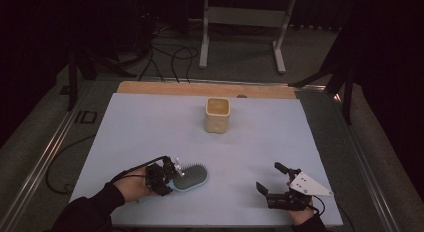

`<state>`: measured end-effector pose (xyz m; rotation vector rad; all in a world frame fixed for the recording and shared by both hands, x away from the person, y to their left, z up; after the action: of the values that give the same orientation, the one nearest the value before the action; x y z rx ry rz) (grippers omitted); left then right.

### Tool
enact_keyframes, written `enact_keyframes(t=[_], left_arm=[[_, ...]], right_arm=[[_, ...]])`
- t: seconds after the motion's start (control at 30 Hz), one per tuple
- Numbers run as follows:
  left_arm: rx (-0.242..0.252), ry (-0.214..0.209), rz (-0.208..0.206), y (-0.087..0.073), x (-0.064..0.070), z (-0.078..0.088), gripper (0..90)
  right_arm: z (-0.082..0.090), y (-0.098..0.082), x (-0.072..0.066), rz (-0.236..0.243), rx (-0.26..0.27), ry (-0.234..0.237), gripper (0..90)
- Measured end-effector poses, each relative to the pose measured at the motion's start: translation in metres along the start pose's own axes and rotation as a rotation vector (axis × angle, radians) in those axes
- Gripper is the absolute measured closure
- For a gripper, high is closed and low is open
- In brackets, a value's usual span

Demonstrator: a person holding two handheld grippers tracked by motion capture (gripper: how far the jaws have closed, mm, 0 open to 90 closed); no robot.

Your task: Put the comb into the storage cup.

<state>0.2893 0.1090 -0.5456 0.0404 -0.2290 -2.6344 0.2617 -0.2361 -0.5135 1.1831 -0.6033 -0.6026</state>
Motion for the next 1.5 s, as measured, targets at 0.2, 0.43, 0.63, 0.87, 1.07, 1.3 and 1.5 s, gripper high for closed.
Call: enact_keyframes(t=[0.2, 0.43, 0.63, 0.87, 1.07, 1.3, 1.5], left_arm=[[0.056, -0.005, 0.005, -0.004, -0.003, 0.002, 70.3], [0.136, -0.032, 0.034, -0.006, -0.006, 0.010, 70.3], [0.181, -0.063, 0.033, -0.008, -0.005, 0.017, 70.3], [0.238, -0.070, 0.030, -0.006, -0.003, 0.027, 70.3], [0.300, -0.083, 0.051, -0.002, -0.002, 0.033, 70.3], [0.371, -0.077, 0.068, 0.000, -0.003, 0.041, 70.3], [0.425, -0.074, 0.075, 0.003, 0.000, 0.050, 70.3]], right_arm=[[0.001, 0.001, 0.001, -0.001, 0.006, -0.007, 8.0], [0.001, 0.001, 0.001, -0.003, 0.004, -0.007, 8.0], [0.001, 0.001, 0.001, -0.004, 0.002, -0.008, 8.0], [0.001, 0.001, 0.001, -0.007, 0.004, -0.010, 8.0], [0.001, 0.001, 0.002, -0.010, 0.004, -0.011, 8.0], [0.001, 0.001, 0.002, -0.006, 0.008, -0.012, 8.0], [0.001, 0.001, 0.002, -0.007, 0.007, -0.012, 8.0]])
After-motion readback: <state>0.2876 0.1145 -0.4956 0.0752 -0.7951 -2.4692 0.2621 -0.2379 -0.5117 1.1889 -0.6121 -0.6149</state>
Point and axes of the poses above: each handheld gripper's, and its own axes: z roughly backward along the jaws, y roughly out of its top, x roughly to its right, the point moved 6 cm from there along -z, roughly forward along the jaws, and after that the axes turned 6 degrees about z, right-handed, at the moved point
